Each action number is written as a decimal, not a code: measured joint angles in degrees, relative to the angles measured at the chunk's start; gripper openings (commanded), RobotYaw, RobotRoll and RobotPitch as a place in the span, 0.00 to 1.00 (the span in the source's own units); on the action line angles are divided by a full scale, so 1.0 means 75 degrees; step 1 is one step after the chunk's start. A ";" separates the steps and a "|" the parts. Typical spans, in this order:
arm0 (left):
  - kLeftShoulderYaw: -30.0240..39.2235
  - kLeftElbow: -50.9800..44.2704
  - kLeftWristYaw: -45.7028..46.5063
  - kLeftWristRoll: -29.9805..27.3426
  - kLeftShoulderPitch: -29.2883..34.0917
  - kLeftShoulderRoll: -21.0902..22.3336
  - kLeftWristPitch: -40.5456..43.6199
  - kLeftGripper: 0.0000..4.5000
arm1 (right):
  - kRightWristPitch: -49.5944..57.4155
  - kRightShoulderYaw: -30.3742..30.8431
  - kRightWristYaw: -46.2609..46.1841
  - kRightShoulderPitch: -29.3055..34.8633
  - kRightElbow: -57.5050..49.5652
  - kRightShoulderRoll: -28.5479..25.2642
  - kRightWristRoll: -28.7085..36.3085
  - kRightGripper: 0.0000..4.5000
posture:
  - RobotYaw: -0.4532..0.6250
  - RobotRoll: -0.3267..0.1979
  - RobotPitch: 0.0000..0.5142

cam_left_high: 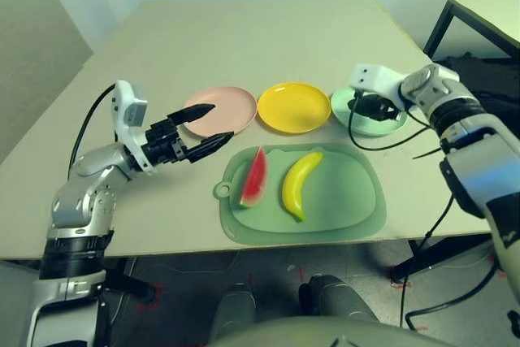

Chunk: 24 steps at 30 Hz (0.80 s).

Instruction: Place the fruits into color-matched plates.

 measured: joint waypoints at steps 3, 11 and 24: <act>-0.0090 0.0002 -0.0033 0.0041 -0.0064 -0.0027 -0.0001 1.00 | -0.0002 -0.0125 -0.0181 0.0077 0.0001 0.0042 -0.0002 1.00 | 0.36 0.62 0.05; -0.0097 0.0140 -0.0320 0.0144 -0.0033 0.0028 -0.0101 1.00 | -0.0408 -0.0194 0.0099 0.0008 -0.0049 -0.0432 -0.0288 1.00 | 0.35 0.62 0.05; -0.0327 0.1370 -0.3405 0.0380 0.0196 0.1142 -0.1411 1.00 | -0.2012 0.0080 0.5366 0.1459 -0.6559 -0.1284 0.0518 1.00 | 0.32 0.62 0.06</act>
